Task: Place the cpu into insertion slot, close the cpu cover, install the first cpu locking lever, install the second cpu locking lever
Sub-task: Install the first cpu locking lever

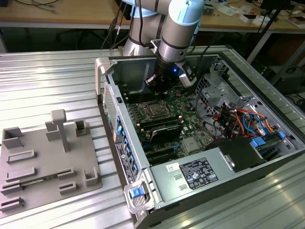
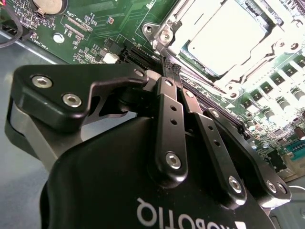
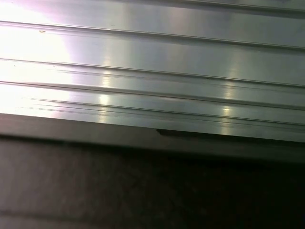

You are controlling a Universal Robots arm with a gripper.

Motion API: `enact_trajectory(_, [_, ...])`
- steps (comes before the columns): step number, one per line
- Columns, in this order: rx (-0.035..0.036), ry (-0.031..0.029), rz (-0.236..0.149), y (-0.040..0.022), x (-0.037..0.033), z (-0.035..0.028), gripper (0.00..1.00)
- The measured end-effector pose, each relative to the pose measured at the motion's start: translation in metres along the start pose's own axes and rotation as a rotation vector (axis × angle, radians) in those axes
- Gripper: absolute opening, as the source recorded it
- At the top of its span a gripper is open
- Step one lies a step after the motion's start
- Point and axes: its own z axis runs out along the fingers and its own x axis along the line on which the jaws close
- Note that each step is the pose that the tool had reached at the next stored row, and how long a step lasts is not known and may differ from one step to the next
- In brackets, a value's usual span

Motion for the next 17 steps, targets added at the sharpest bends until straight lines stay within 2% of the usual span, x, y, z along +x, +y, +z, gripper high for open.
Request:
enact_trajectory(7, [0.0, 0.0001, 0.0, 0.0004, 0.0042, 0.0, 0.11])
enact_trajectory(17, [-0.0001, 0.0, 0.0, 0.0005, 0.0049, -0.0004, 0.11])
